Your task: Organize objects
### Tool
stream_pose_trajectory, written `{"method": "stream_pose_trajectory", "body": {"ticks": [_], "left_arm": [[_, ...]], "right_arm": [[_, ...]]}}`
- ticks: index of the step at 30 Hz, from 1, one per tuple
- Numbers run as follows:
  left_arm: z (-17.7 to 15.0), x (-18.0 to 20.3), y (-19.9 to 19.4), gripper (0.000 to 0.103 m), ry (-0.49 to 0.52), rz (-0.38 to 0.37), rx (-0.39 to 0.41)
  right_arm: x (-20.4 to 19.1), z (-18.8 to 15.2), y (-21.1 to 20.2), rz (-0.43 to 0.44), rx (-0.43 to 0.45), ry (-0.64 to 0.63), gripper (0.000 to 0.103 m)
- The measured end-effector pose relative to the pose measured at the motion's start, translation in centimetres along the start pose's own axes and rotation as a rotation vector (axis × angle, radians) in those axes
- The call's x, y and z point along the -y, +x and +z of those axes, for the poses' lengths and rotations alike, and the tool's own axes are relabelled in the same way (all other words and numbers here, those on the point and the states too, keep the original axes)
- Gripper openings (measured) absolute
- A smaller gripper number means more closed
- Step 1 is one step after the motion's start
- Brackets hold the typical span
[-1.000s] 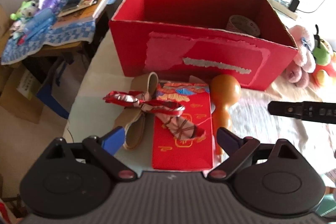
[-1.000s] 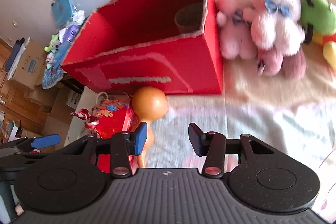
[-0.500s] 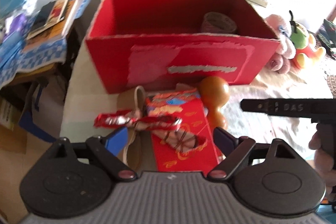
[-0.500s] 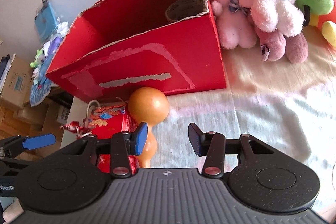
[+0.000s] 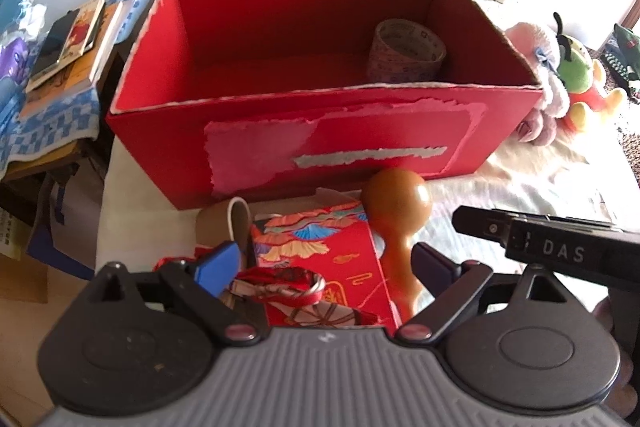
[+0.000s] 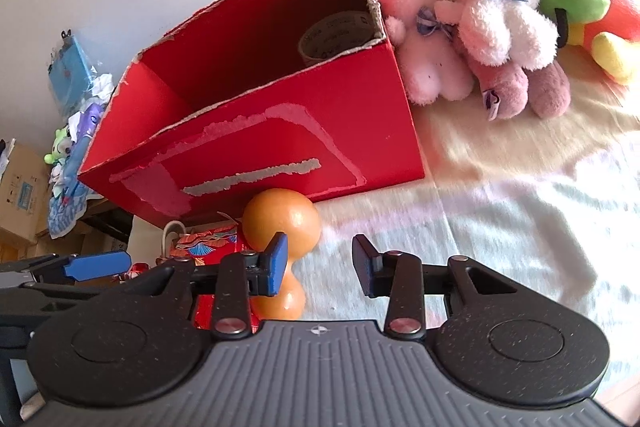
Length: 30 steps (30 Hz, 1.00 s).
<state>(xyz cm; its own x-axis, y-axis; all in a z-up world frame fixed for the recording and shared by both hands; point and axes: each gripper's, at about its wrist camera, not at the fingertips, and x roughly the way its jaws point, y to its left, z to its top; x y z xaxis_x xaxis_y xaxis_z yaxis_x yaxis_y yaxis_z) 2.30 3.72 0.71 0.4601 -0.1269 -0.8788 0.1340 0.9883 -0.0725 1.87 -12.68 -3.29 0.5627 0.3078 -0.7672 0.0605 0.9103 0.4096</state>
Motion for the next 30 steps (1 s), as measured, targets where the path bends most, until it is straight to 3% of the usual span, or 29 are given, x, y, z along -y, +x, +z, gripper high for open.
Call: {"method": "stream_pose_trajectory", "body": {"ticks": [9, 20, 30], "left_arm": [[0.3, 0.2, 0.7, 0.093, 0.014, 0.055, -0.005], [0.3, 1.4, 1.2, 0.093, 0.005, 0.112, -0.018], [1.0, 2.7, 2.1, 0.093, 0.011, 0.109, -0.051]], "right_arm": [[0.8, 0.4, 0.4, -0.023, -0.016, 0.049, 0.04], [0.6, 1.7, 1.1, 0.035, -0.043, 0.011, 0.04], [2.0, 2.1, 1.4, 0.044, -0.068, 0.034, 0.04]]}}
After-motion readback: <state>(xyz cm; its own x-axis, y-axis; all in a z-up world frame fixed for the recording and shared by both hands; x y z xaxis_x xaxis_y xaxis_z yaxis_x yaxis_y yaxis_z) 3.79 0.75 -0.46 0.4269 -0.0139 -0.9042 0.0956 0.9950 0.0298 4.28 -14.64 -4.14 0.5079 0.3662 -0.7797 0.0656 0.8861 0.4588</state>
